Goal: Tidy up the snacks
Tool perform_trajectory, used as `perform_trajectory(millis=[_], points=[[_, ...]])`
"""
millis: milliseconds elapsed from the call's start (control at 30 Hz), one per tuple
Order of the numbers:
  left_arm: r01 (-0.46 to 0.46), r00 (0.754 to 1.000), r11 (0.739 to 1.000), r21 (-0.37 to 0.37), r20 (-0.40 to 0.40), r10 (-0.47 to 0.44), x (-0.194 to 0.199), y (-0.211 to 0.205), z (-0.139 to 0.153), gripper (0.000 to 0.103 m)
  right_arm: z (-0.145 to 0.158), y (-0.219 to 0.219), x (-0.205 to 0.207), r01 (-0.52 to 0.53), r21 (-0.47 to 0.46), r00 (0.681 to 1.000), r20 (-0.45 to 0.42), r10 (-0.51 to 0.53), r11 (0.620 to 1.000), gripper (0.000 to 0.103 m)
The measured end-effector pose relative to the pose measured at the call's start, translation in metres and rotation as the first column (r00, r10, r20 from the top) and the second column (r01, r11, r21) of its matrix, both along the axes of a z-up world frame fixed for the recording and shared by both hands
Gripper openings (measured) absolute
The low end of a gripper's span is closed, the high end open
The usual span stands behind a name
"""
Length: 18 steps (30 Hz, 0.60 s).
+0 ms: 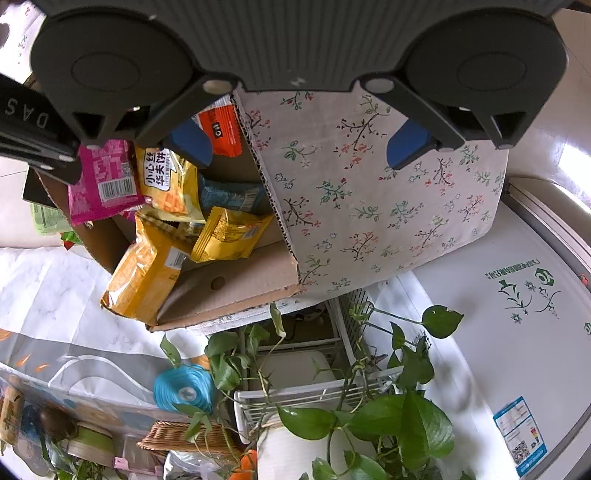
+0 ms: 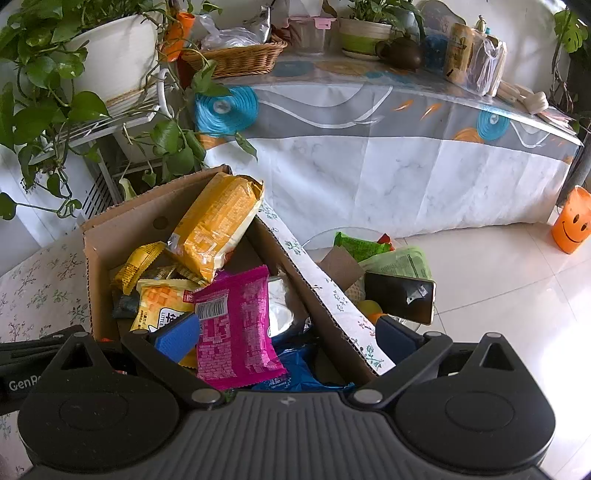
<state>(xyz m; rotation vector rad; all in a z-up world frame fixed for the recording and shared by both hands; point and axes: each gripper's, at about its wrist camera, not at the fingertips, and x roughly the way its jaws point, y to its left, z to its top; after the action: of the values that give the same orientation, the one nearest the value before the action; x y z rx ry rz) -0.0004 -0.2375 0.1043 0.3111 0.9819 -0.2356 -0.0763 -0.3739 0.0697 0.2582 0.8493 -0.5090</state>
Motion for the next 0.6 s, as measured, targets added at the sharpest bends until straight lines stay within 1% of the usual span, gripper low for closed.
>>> perform_trajectory(millis=[600], points=[[-0.003,1.000,1.000,0.006,-0.007,0.003,0.0019,0.0000,-0.0037,0.100,-0.0029,0.0008,0.0023,-0.004,0.009,1.000,-0.018,0.004,1.000,0.103]])
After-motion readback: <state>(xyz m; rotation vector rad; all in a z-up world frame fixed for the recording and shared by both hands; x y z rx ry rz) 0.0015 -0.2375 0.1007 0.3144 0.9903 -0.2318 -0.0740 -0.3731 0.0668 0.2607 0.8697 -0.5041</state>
